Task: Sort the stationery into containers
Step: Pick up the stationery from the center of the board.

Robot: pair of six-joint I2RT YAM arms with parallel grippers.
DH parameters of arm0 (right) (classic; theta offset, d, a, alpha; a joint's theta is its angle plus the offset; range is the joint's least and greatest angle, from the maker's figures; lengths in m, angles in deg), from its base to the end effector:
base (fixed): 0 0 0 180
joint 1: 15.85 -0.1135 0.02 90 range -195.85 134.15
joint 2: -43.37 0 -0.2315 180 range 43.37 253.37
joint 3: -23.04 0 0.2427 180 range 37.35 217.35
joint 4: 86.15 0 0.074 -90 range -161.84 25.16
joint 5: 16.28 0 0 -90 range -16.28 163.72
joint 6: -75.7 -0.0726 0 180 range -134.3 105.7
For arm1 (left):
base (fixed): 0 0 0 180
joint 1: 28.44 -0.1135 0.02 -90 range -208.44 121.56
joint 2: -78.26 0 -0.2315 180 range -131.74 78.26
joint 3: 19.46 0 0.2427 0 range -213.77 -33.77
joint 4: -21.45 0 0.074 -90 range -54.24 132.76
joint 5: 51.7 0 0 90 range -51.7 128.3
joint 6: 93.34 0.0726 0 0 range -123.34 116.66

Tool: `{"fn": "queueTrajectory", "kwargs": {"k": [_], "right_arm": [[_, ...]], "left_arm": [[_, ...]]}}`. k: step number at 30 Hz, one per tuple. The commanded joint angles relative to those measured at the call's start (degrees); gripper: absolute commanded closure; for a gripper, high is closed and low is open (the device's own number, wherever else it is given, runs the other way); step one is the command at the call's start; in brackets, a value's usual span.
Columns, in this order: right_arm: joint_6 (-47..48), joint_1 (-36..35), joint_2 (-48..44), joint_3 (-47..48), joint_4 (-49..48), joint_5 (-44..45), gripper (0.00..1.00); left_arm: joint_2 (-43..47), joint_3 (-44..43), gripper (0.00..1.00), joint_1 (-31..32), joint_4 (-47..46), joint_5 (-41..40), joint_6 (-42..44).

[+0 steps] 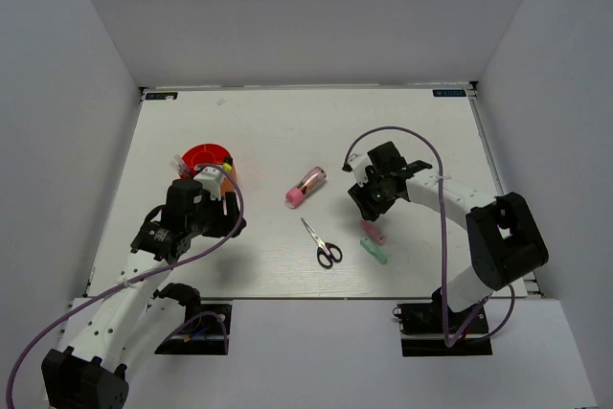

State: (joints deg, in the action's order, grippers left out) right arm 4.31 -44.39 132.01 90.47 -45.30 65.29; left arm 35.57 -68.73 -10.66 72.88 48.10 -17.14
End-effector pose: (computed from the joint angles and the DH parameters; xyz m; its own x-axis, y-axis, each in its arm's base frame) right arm 0.2664 0.1570 0.1283 -0.5654 -0.6669 -0.4854 -0.7528 0.6578 -0.0268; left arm 0.1811 -0.0710 0.1956 -0.7514 -0.0059 -0.6599 0.2436 0.9268 -0.2857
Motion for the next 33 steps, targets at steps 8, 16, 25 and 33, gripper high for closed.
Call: {"fn": "queueTrajectory", "kwargs": {"k": [8, 16, 25, 33], "right_arm": [[-1.56, -4.25, 0.92, -0.04, -0.44, 4.21, 0.44], [-1.56, -5.74, 2.5, -0.39, 0.08, 6.67, 0.44], [-2.53, -7.5, 4.26, -0.83, 1.4, 8.16, 0.47], [-3.23, -8.82, 6.1, -1.53, 1.84, 11.94, 0.5]], "left_arm": [[1.48, 0.24, 0.25, 0.24, 0.32, -1.63, 0.88], [2.35, 0.42, 0.24, 0.24, 0.14, -1.63, 0.97], [2.97, 0.59, 0.23, 0.24, 0.14, -1.63, 1.06], [3.49, 0.51, 0.23, 0.32, 0.23, -1.89, 1.15]]}}
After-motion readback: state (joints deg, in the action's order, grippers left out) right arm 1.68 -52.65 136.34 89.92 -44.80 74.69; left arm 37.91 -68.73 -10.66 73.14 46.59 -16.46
